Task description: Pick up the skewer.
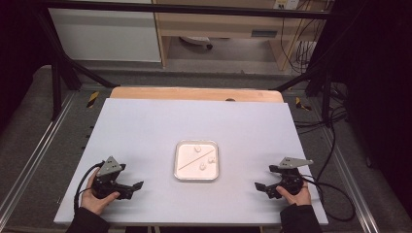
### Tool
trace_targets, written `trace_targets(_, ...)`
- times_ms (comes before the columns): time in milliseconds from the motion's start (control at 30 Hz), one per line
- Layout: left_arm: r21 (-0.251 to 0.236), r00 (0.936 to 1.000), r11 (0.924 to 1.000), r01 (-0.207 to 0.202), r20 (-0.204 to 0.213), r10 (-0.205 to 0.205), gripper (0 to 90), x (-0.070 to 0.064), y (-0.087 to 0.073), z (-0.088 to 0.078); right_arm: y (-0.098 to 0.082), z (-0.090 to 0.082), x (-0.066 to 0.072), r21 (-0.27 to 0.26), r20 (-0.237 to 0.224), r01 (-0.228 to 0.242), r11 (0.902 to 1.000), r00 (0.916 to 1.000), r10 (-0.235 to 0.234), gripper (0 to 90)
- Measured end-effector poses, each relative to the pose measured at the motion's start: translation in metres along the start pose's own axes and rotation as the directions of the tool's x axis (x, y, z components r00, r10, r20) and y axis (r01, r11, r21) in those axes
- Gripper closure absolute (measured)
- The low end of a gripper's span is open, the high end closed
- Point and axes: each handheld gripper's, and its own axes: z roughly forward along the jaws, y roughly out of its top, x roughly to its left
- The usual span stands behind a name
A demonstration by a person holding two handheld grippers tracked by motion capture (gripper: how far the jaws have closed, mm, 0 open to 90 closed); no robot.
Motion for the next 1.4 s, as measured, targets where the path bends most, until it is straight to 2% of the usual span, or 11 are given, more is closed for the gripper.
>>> trace_targets(367,-0.002,1.0000,1.0000,-0.006,0.004,0.006,3.7,-0.002,0.003,0.001,0.001,-0.001,0.000,-0.006,-0.002,-0.005,1.0000,1.0000,0.005,0.6)
trace_targets(867,0.015,0.9999,0.9999,-0.005,-0.015,0.005,3.8,-0.006,0.010,0.004,0.001,-0.002,0.000,-0.008,0.000,-0.006,1.0000,1.0000,0.006,0.6)
trace_targets(1033,0.015,0.9999,0.9999,-0.003,-0.017,0.003,4.0,-0.009,0.014,0.006,0.001,-0.002,0.001,-0.006,0.000,-0.006,1.0000,1.0000,0.006,0.6)
trace_targets(1400,0.032,0.9992,0.9988,-0.038,-0.014,0.038,4.0,-0.023,0.034,0.013,0.001,-0.001,0.001,0.000,0.000,-0.002,1.0000,1.0000,0.002,0.6)
